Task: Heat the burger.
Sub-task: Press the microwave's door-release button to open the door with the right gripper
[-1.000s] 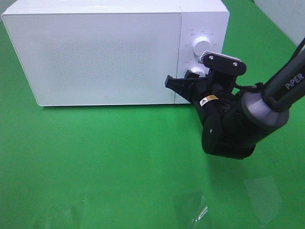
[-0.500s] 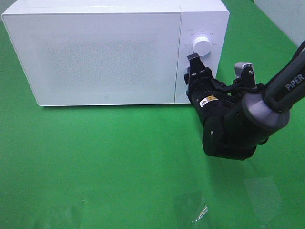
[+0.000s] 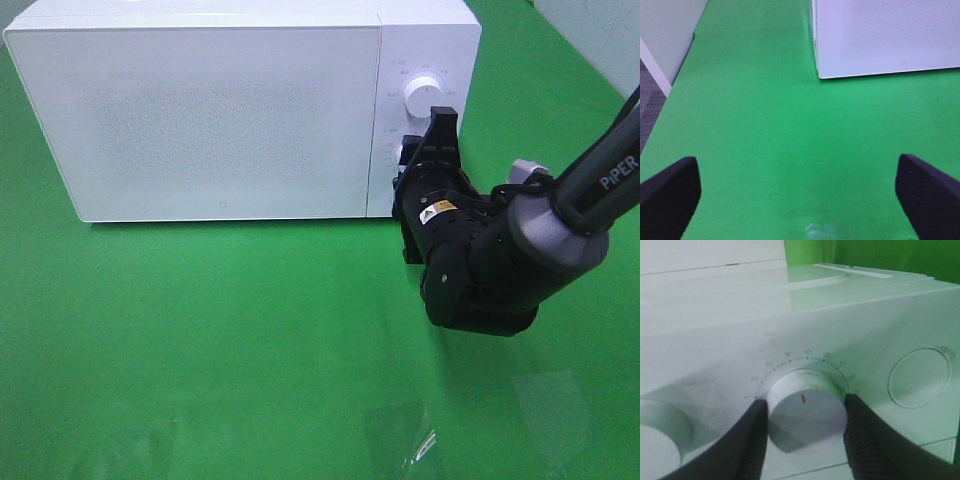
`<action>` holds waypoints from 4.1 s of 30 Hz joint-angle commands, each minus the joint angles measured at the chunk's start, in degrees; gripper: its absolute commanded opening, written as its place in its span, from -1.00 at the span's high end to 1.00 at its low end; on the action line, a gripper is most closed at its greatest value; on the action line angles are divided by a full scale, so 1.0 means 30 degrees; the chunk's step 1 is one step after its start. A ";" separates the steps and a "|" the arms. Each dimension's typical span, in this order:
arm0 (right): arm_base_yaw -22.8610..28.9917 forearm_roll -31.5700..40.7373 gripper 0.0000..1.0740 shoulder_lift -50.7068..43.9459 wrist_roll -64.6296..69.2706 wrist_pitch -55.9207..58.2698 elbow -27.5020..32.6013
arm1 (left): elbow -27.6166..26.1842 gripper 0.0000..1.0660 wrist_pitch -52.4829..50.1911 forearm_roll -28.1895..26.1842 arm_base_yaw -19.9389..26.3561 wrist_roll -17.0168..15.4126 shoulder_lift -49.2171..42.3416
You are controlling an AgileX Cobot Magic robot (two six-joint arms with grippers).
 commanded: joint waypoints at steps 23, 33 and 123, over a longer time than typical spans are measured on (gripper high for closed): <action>-0.0248 -0.0611 0.89 -0.0057 0.1642 -0.1833 -0.0325 | 0.0057 -0.83 0.0057 0.0000 0.0076 -0.0095 -0.0344; -0.0248 -0.0153 0.18 -0.0057 0.1089 -0.1681 -0.0325 | 0.0057 -0.83 0.0057 0.0000 0.0076 -0.0095 -0.0344; -0.3801 -1.2872 -0.46 -2.9355 -2.7215 4.0050 0.3782 | 0.0057 -0.83 0.0057 0.0000 0.0076 -0.0095 -0.0344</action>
